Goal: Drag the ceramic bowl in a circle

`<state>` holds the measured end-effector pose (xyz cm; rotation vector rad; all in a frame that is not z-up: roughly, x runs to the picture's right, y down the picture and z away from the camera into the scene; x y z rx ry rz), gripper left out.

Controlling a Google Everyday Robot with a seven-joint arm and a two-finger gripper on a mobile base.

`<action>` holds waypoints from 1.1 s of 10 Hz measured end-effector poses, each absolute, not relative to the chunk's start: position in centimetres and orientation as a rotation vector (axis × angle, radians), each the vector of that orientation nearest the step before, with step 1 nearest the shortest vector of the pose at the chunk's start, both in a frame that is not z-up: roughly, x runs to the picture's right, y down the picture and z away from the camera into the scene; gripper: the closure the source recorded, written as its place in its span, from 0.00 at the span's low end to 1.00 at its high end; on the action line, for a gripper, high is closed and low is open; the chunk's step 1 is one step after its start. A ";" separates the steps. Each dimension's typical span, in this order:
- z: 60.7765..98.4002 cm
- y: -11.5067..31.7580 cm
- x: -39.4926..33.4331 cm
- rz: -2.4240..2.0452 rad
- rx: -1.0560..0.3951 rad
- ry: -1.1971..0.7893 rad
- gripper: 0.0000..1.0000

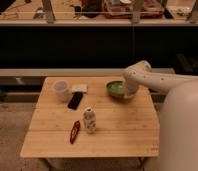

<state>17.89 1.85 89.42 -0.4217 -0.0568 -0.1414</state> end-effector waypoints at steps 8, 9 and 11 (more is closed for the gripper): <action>96.3 7.5 6.2 -0.325 -0.572 -0.227 1.00; 96.1 7.5 6.4 -0.324 -0.575 -0.225 1.00; 95.8 7.5 6.6 -0.327 -0.578 -0.222 1.00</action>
